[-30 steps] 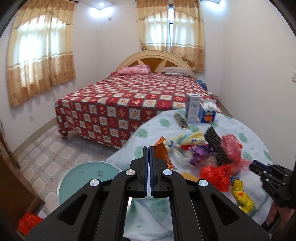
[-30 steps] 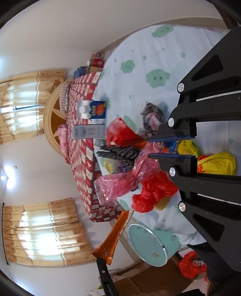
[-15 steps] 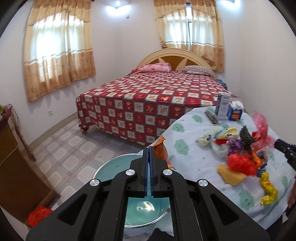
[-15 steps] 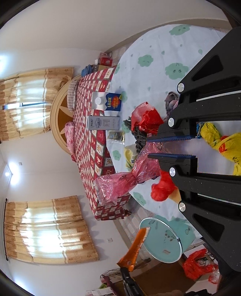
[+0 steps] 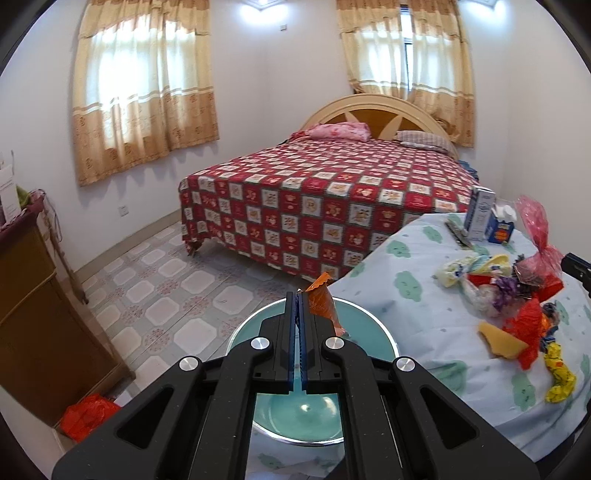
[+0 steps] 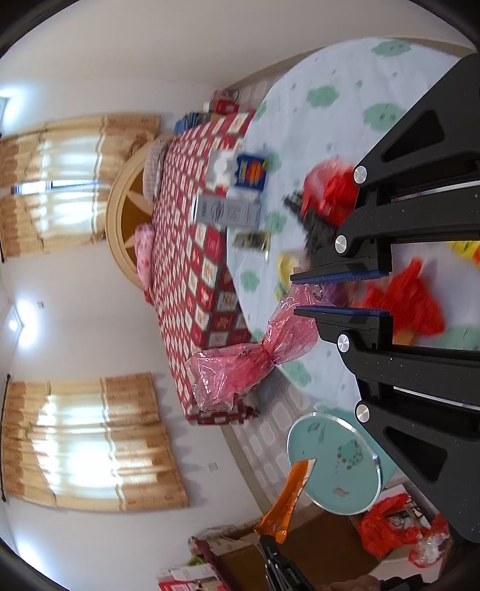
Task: Collect trash
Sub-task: 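Carry the orange wrapper and pink bag with both tools over the light blue bin, then open both tools to drop the wrapper and bag into the bin, then grasp the yellow plastic bag on the table with the right tool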
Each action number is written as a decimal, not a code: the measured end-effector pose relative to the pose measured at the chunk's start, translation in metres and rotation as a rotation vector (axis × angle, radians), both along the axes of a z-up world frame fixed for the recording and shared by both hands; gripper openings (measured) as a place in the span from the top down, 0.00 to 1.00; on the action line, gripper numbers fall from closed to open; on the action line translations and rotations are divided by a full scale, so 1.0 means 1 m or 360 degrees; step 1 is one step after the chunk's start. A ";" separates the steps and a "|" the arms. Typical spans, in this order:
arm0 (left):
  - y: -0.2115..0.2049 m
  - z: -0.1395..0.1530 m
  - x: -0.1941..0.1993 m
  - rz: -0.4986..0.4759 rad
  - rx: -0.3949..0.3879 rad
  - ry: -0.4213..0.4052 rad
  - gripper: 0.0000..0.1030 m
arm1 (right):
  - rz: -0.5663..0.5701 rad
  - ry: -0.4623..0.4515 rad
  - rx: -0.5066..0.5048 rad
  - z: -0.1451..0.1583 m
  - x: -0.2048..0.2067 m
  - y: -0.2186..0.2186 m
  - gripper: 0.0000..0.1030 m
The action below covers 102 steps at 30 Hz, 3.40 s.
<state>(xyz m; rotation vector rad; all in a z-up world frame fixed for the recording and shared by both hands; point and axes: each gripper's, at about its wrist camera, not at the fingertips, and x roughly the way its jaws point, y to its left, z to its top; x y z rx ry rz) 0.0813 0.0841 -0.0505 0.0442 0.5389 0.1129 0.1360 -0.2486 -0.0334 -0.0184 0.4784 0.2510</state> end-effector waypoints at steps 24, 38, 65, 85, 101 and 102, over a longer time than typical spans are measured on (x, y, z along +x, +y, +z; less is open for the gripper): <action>0.049 -0.019 -0.003 0.0216 0.0068 0.0053 0.99 | 0.0314 0.0084 -0.0151 -0.020 0.043 0.117 0.88; 0.066 -0.025 -0.003 0.0283 0.0051 0.0086 0.99 | 0.0410 0.0149 -0.0217 -0.040 0.053 0.153 0.88; 0.047 -0.034 0.001 0.0201 0.0015 0.0132 0.63 | 0.0528 0.0240 -0.0233 -0.060 0.055 0.176 0.69; -0.046 -0.077 -0.018 -0.0163 0.0096 0.0277 0.44 | -0.0076 0.0168 -0.0252 -0.041 -0.043 0.005 0.46; -0.111 -0.071 -0.029 -0.0328 0.0131 0.0230 0.39 | -0.0224 0.0452 -0.0066 -0.098 -0.077 -0.044 0.63; -0.114 -0.070 -0.028 -0.0334 0.0130 0.0226 0.39 | -0.0215 0.0466 -0.0043 -0.100 -0.076 -0.047 0.66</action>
